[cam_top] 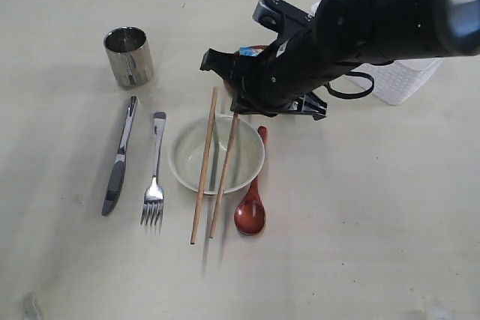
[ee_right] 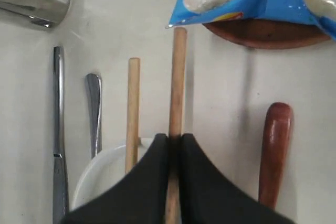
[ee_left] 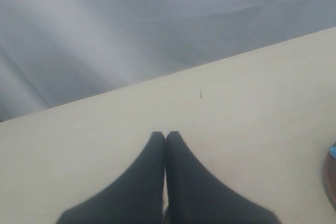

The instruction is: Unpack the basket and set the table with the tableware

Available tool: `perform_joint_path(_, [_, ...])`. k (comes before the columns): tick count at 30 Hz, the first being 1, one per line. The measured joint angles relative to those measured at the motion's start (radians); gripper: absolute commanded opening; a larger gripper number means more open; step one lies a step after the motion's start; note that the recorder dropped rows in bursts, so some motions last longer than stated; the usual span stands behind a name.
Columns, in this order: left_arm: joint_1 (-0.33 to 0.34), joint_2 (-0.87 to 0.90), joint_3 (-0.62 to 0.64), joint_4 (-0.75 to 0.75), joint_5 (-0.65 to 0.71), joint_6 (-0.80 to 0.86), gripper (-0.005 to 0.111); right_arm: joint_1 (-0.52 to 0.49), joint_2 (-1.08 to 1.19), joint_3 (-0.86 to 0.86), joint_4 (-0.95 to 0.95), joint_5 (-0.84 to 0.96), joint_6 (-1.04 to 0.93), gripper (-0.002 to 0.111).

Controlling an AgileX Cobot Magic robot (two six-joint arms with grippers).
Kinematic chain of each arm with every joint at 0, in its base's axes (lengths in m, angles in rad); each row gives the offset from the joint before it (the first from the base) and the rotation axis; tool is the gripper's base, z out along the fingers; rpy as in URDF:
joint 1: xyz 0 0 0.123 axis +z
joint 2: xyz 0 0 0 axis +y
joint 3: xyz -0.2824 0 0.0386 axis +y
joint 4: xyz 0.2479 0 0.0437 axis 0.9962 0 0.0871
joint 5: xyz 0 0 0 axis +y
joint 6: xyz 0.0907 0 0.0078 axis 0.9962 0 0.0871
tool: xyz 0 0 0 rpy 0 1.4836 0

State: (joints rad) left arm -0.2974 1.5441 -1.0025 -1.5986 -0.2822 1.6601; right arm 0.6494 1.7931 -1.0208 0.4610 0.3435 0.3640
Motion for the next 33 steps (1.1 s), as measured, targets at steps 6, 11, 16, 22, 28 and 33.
perform_joint_path(6, [0.000,0.000,0.000,0.000,0.000,0.000,0.000,0.000,0.009,-0.004,0.010,-0.004,-0.024,0.053])
perform_joint_path(11, [0.000,0.000,0.000,0.000,0.000,0.000,0.000,0.000,0.009,-0.005,0.010,-0.006,-0.051,0.057])
perform_joint_path(16, [0.000,0.000,0.000,0.000,0.000,0.000,0.000,0.002,0.009,-0.006,0.014,0.003,-0.126,0.057])
perform_joint_path(22, [0.000,0.000,0.000,0.000,0.000,0.000,0.000,0.002,0.009,-0.006,0.014,0.069,-0.195,0.057])
perform_joint_path(28, [0.000,0.000,0.000,0.000,0.000,0.000,0.000,0.025,0.009,-0.027,0.014,0.091,-0.209,0.057])
perform_joint_path(33, [0.000,0.000,0.000,0.000,0.000,0.000,0.000,0.073,0.009,-0.072,0.014,0.108,-0.204,0.057])
